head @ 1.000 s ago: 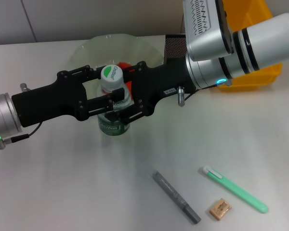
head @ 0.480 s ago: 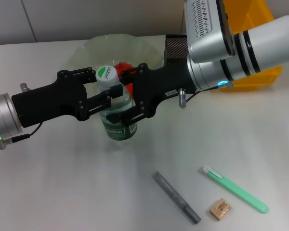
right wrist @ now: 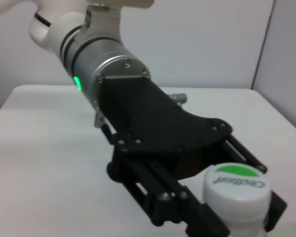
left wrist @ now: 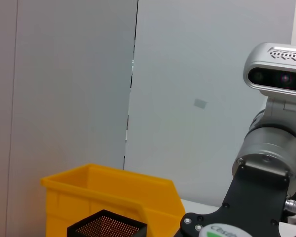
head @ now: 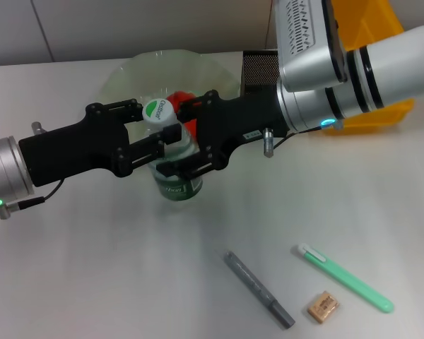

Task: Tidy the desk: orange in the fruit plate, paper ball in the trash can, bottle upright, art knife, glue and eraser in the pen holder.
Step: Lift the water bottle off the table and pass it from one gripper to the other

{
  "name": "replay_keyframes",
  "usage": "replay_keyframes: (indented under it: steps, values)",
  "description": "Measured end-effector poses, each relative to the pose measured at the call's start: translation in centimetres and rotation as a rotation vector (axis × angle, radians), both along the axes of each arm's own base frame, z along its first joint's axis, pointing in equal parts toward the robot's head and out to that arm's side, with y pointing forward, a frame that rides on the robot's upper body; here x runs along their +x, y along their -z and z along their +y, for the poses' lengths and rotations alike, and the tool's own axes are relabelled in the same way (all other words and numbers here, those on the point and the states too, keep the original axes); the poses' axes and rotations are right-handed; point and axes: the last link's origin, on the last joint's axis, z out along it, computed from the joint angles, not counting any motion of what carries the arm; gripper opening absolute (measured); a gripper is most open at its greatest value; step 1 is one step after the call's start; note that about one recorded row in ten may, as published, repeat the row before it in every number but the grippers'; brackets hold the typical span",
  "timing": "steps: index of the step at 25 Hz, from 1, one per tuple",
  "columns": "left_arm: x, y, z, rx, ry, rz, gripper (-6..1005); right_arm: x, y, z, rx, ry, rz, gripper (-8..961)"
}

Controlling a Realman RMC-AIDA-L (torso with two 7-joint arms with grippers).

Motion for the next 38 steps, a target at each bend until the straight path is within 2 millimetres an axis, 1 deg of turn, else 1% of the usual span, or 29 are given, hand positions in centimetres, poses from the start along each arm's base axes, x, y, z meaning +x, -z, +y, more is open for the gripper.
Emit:
replay_keyframes:
  steps: [9, 13, 18, 22, 26, 34, 37, 38]
  values:
    - [0.0, 0.0, 0.2, -0.004, -0.014, 0.006, 480, 0.2, -0.2, 0.0, 0.018, 0.014, 0.022, 766]
    - [-0.1, 0.0, 0.4, -0.003, -0.031, 0.012, 429, 0.4, -0.3, -0.1, 0.019, 0.018, 0.022, 752]
    - [-0.1, 0.0, 0.5, -0.008, -0.036, 0.013, 430, 0.5, -0.3, -0.1, 0.018, 0.019, 0.022, 632]
    - [-0.2, -0.1, 0.5, -0.006, -0.036, 0.014, 429, 0.7, -0.5, -0.2, 0.024, 0.02, 0.023, 618]
    - [-0.2, -0.1, 0.5, -0.005, -0.037, 0.016, 429, 1.1, -1.3, -0.6, 0.039, 0.026, 0.041, 612]
    - [-0.2, -0.1, 0.5, -0.007, -0.037, 0.016, 430, 1.8, -1.8, -1.0, 0.041, 0.054, 0.054, 608]
    - [-0.3, -0.1, 0.4, -0.007, -0.037, 0.013, 428, 2.1, -2.1, -1.2, 0.047, 0.063, 0.057, 497]
    - [-0.3, -0.2, 0.3, -0.007, -0.037, 0.013, 426, 2.2, -2.4, -1.3, 0.051, 0.066, 0.061, 492]
